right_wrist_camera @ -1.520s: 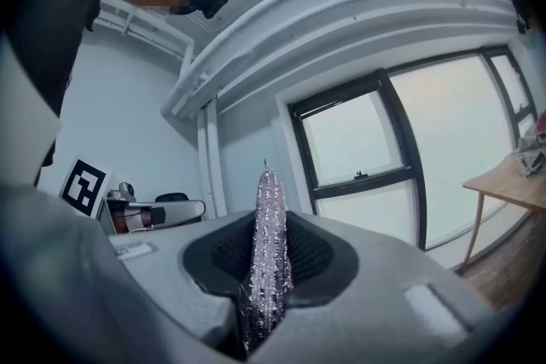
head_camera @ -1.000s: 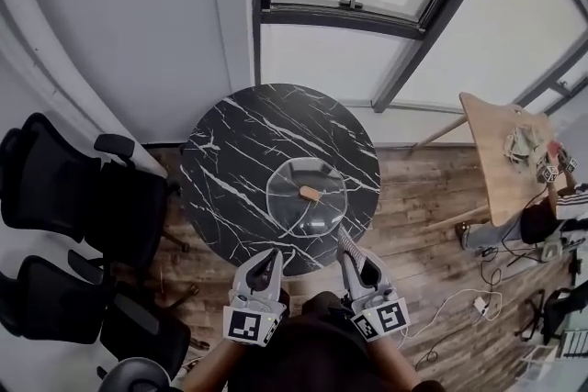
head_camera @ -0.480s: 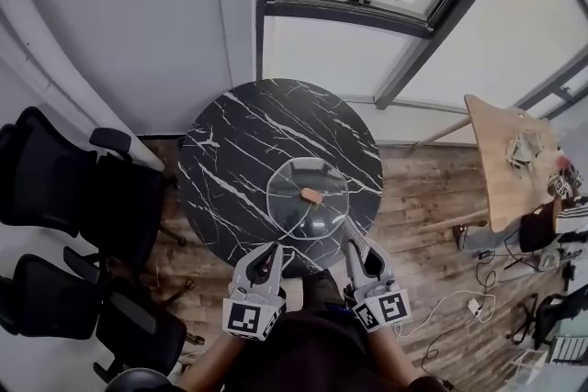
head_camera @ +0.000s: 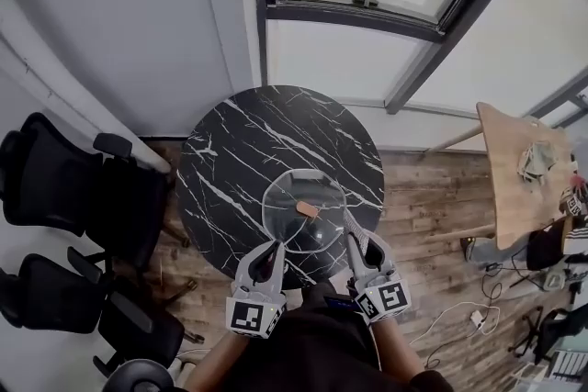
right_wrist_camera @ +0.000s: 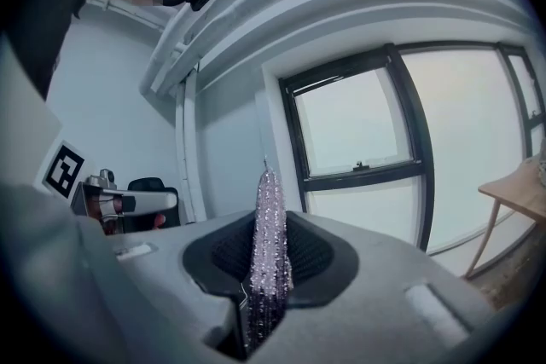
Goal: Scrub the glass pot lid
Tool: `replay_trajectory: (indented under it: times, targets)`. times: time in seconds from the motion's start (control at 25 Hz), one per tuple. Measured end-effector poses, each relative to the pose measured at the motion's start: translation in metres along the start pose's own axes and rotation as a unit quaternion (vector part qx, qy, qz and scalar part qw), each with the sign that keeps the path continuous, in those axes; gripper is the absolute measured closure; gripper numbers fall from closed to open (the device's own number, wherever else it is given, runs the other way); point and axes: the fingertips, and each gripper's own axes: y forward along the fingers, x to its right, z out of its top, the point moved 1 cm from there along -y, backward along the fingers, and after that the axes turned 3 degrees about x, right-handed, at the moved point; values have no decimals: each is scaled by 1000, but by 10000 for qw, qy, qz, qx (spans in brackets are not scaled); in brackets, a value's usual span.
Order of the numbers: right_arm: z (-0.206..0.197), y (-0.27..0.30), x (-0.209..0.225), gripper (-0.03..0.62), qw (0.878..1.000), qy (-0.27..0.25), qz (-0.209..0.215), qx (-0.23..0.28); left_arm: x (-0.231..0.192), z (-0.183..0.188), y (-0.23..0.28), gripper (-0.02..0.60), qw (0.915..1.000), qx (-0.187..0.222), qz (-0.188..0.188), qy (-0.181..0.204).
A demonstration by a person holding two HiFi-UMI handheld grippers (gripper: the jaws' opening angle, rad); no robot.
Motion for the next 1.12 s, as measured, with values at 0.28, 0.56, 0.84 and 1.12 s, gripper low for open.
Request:
replay_trajectory:
  times: [0.28,0.56,0.84,1.12]
  targets:
    - [-22,27,31,516,9988,91,365,-311,3,-12,41,578,9992,-241,302,-91]
    - [-52,53,56,517,9951,106,811,-550,-5,-30,77,578,9975,-320,635,-16]
    - [-87,79,72,517,9895,192,1080,-938,-19,-51,100,578,9945,-466,940,-28]
    - [-132,101,93,519,9833,-159,1131,-1418,-25,-82,113,579,9934,-594,961,-214]
